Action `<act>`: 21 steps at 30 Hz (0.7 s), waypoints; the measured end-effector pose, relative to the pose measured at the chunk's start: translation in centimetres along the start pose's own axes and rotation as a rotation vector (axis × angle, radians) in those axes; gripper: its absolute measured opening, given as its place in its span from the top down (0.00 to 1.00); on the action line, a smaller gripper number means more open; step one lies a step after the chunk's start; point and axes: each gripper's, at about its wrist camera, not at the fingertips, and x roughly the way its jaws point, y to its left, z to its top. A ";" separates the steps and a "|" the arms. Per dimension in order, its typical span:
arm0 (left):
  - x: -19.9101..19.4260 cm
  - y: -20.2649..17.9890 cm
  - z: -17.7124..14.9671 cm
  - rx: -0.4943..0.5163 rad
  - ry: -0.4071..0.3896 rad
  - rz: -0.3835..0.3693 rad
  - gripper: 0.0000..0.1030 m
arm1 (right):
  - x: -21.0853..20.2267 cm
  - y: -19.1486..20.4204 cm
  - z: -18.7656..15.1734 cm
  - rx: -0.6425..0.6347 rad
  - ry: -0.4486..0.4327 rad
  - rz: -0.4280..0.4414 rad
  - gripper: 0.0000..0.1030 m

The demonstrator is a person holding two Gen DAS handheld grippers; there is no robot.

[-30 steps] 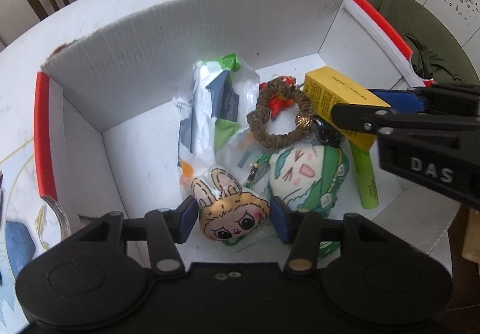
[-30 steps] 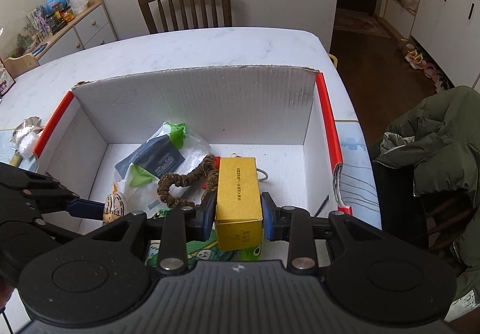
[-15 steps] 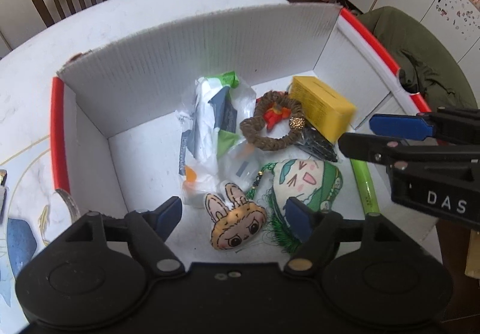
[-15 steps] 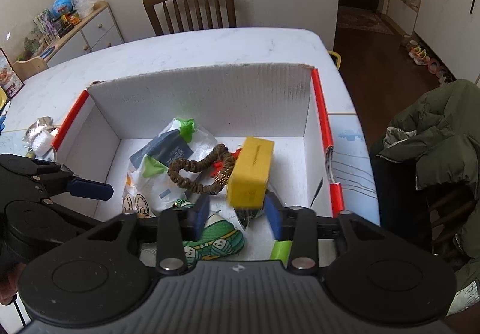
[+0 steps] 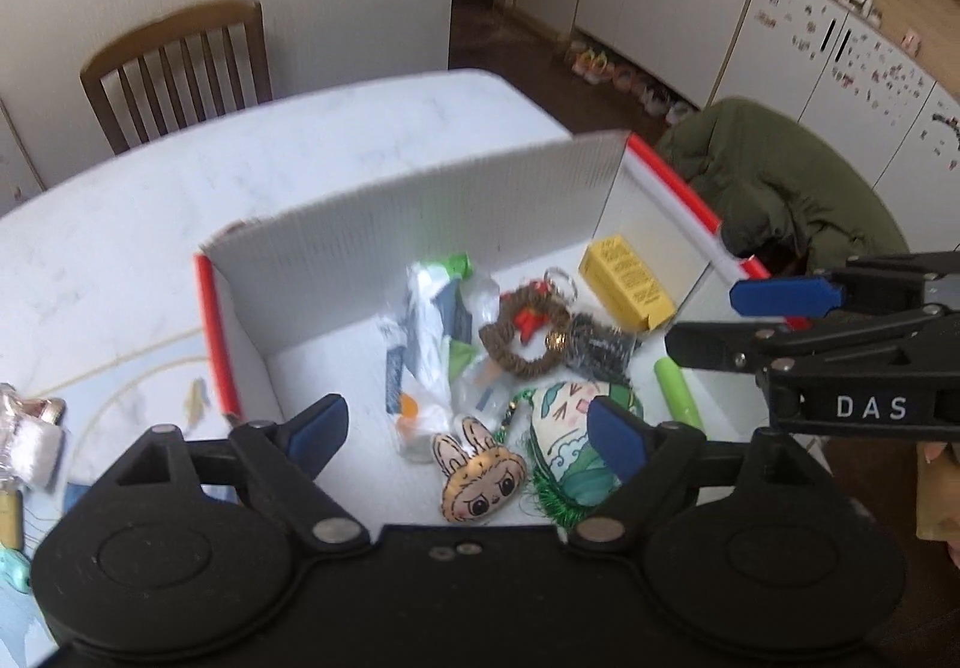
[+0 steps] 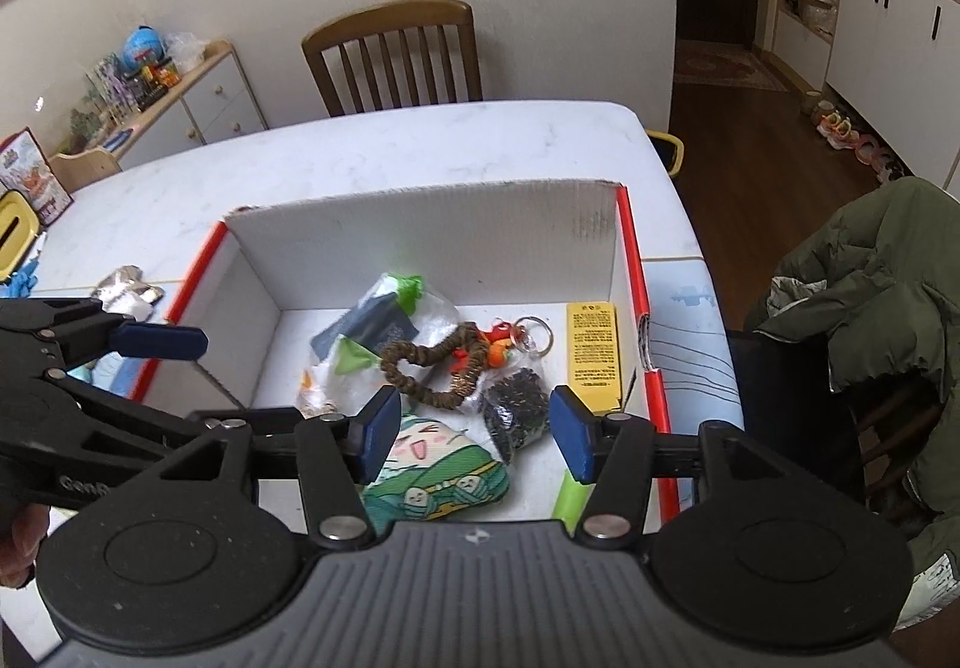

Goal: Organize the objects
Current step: 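Carry the plush keychain and yellow box into the red box and release both, then withdraw both tools from the box toward the foil bag, cylinder and teal soap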

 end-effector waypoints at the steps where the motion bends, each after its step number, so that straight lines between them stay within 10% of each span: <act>1: -0.5 0.2 -0.1 -0.001 -0.015 -0.001 0.15 | -0.3 0.1 0.0 0.002 -0.005 0.006 0.46; 21: -9.3 7.6 -3.7 -0.071 -0.202 0.068 0.01 | -5.1 9.4 -0.7 -0.085 -0.118 0.127 0.20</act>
